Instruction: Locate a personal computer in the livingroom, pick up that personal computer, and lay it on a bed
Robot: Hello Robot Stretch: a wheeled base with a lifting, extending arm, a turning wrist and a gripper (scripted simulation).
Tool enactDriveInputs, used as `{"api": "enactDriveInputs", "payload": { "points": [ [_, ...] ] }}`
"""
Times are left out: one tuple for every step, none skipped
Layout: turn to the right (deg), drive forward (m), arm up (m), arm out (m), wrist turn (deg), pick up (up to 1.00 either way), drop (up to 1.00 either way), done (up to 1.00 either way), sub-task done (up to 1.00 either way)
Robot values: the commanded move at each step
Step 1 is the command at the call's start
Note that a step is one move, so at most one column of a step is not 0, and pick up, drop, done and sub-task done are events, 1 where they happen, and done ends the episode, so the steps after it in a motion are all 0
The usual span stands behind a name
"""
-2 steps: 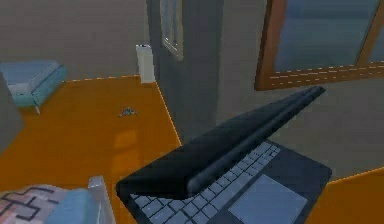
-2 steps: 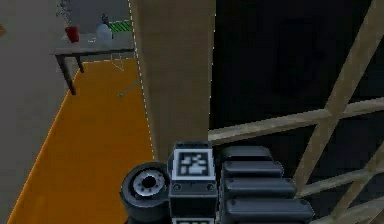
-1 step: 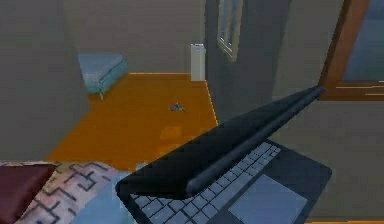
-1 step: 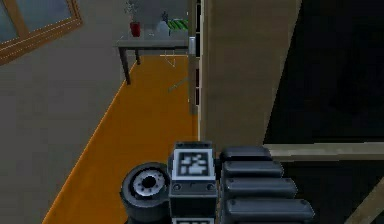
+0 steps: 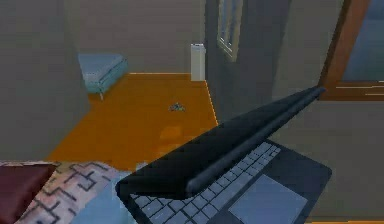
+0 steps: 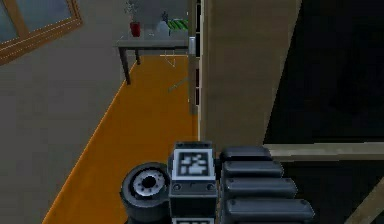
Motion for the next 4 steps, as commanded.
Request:
{"api": "enactDriveInputs", "payload": {
  "points": [
    [21.0, 0.00, 0.00, 0.00, 0.0, 0.00, 0.00, 0.00, 0.00],
    [0.0, 0.30, 0.00, 0.00, 0.0, 0.00, 0.00, 0.00, 0.00],
    [45.0, 0.00, 0.00, 0.00, 0.0, 0.00, 0.00, 0.00, 0.00],
    [9.0, 0.00, 0.00, 0.00, 0.0, 0.00, 0.00, 0.00, 0.00]
  ]
}}
